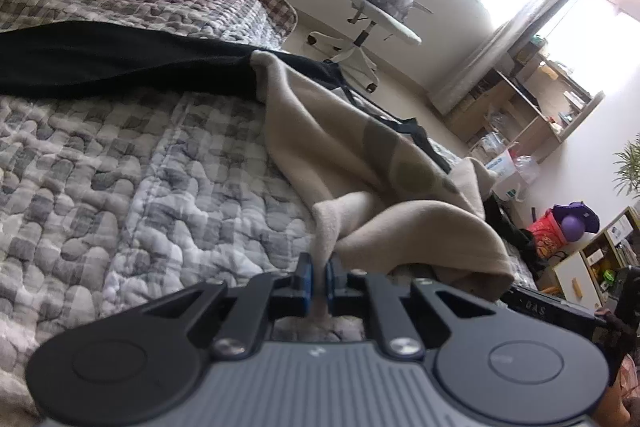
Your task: Fold clothes
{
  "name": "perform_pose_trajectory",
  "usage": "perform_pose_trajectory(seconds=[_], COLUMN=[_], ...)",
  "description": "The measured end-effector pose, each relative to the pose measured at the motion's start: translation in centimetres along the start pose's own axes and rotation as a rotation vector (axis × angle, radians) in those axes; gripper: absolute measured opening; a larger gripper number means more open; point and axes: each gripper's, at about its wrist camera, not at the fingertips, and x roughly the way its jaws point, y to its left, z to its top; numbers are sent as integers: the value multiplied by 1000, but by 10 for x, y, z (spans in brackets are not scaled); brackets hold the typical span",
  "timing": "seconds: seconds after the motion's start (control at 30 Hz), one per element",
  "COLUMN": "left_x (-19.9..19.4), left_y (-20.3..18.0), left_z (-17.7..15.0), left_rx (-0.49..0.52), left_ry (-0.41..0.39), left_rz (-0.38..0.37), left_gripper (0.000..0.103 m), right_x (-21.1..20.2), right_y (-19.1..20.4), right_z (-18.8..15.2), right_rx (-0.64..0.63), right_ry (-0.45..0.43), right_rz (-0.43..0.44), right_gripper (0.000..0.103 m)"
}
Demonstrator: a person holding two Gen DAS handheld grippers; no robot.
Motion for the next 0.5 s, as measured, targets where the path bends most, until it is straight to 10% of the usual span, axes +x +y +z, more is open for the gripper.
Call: perform_pose_trajectory(seconds=[0.5], left_x=[-61], left_y=[-11], left_z=[-16], left_rx=[21], left_ry=[-15], left_rz=[-45], left_gripper=[6], right_x=[-73], right_y=[-28], right_z=[-2], right_rx=[14], right_ry=[-75], right_rz=[-101], right_gripper=[8])
